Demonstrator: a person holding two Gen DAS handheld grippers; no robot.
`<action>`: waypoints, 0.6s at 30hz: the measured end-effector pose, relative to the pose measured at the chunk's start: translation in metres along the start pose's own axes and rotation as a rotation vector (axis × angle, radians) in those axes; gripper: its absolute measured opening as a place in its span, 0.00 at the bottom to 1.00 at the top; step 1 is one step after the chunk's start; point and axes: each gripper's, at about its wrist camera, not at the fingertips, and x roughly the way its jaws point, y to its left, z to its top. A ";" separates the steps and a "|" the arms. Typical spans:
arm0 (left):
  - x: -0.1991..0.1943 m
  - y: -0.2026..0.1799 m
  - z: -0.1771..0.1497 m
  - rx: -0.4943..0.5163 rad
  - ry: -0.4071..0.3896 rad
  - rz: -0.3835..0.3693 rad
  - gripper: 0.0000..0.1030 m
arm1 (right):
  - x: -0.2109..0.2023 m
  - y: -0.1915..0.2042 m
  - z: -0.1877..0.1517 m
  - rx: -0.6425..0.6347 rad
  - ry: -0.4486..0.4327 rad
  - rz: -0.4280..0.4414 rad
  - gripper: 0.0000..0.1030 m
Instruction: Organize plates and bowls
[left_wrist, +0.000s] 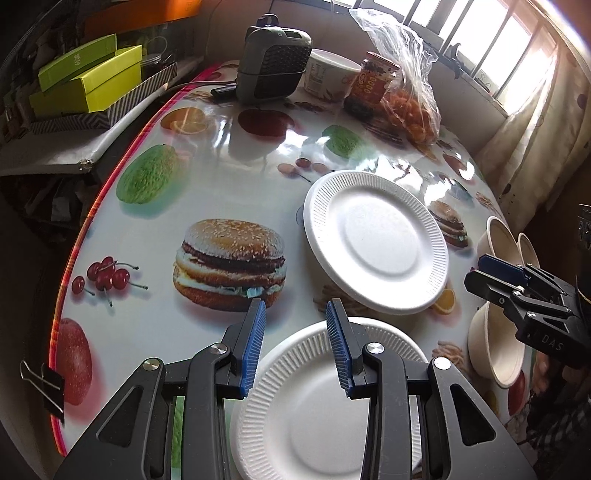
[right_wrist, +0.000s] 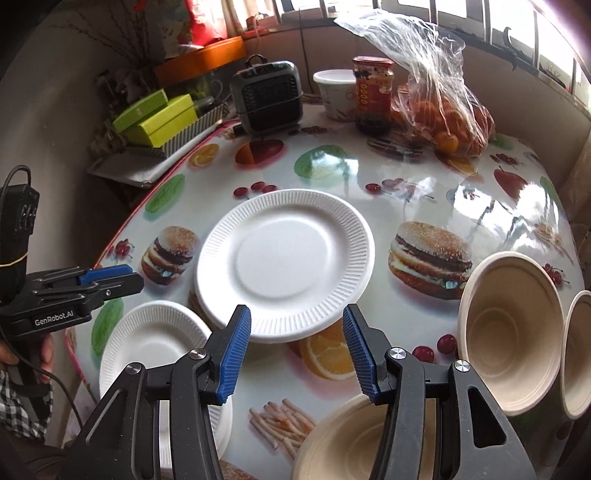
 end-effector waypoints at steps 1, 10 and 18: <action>0.002 -0.001 0.003 0.003 0.001 0.001 0.35 | 0.002 -0.003 0.003 0.005 0.000 -0.001 0.50; 0.025 -0.003 0.031 0.003 0.024 0.004 0.35 | 0.026 -0.030 0.025 0.038 0.031 -0.009 0.50; 0.049 0.003 0.044 -0.028 0.069 0.005 0.35 | 0.045 -0.048 0.031 0.074 0.058 0.031 0.50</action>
